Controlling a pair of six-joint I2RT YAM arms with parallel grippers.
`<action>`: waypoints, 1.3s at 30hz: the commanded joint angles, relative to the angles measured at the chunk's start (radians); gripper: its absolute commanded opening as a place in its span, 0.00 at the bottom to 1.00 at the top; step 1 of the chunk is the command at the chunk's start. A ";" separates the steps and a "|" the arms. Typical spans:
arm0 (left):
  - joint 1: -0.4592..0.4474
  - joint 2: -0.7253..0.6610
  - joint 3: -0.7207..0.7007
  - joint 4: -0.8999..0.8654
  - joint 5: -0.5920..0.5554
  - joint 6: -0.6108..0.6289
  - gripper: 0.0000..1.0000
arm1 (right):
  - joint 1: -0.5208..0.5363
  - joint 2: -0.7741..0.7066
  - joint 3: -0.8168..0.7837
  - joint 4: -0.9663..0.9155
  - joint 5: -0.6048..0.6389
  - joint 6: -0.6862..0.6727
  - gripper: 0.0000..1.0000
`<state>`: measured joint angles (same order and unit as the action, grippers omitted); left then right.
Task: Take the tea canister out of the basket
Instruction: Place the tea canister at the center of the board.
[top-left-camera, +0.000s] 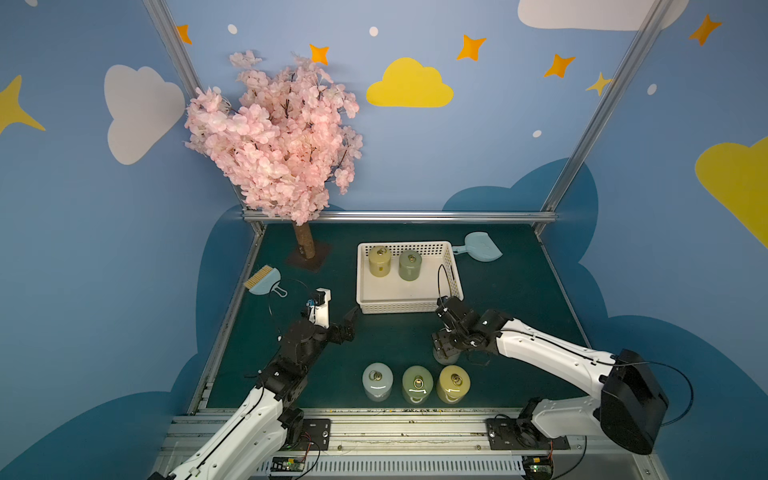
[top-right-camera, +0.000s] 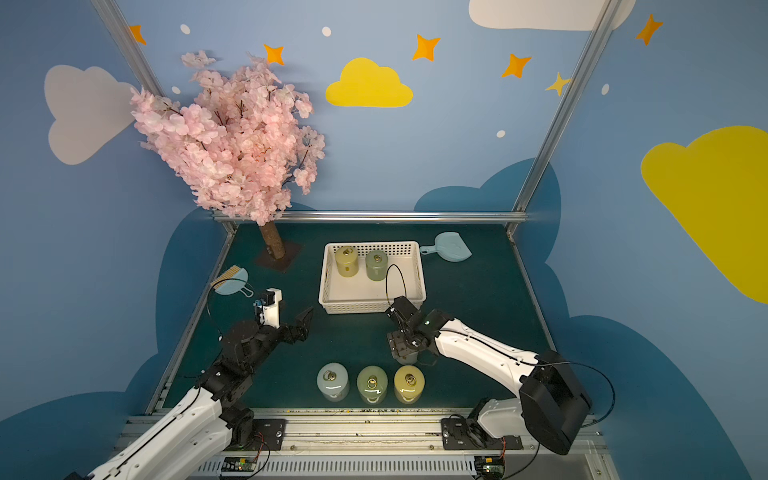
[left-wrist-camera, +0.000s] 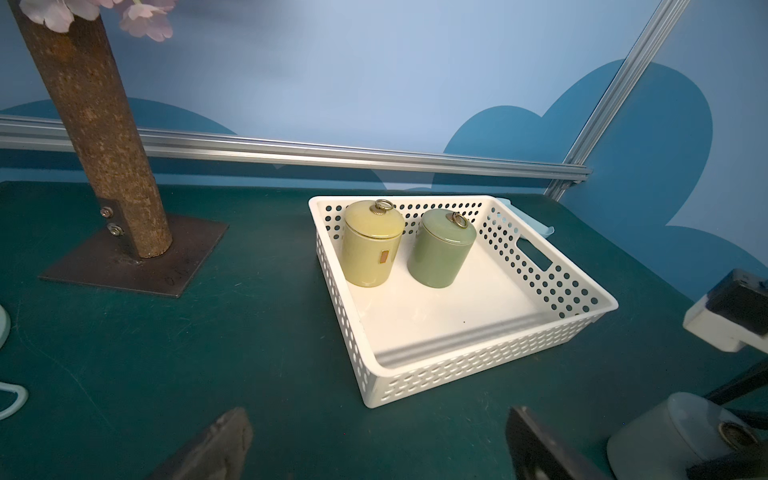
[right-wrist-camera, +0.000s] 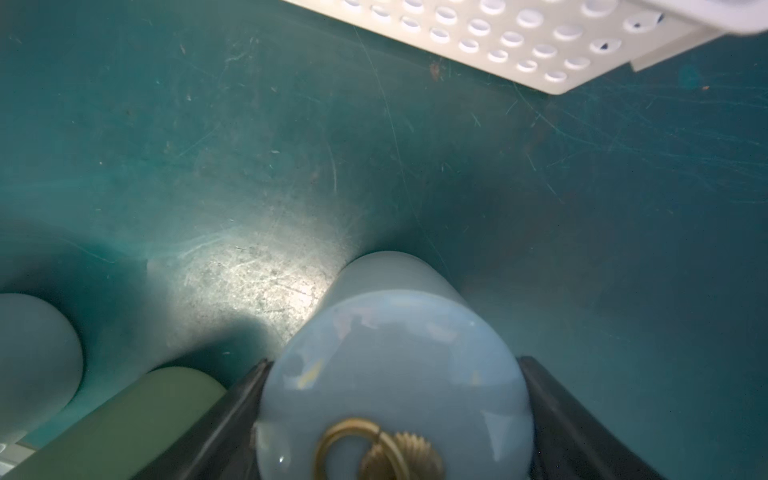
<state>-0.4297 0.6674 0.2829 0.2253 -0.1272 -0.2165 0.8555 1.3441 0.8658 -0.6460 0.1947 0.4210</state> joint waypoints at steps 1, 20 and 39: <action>0.003 -0.002 -0.006 0.002 0.005 0.000 1.00 | 0.009 -0.004 0.009 0.026 0.000 0.024 0.78; 0.003 0.025 0.057 -0.023 0.064 0.022 1.00 | -0.004 -0.013 0.132 -0.086 0.008 -0.019 0.98; 0.003 0.406 0.519 -0.359 0.105 -0.043 1.00 | -0.192 -0.148 0.073 0.116 -0.057 -0.263 0.98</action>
<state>-0.4297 1.0298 0.7345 -0.0418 -0.0357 -0.2436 0.6716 1.2232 0.9691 -0.5999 0.1349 0.2207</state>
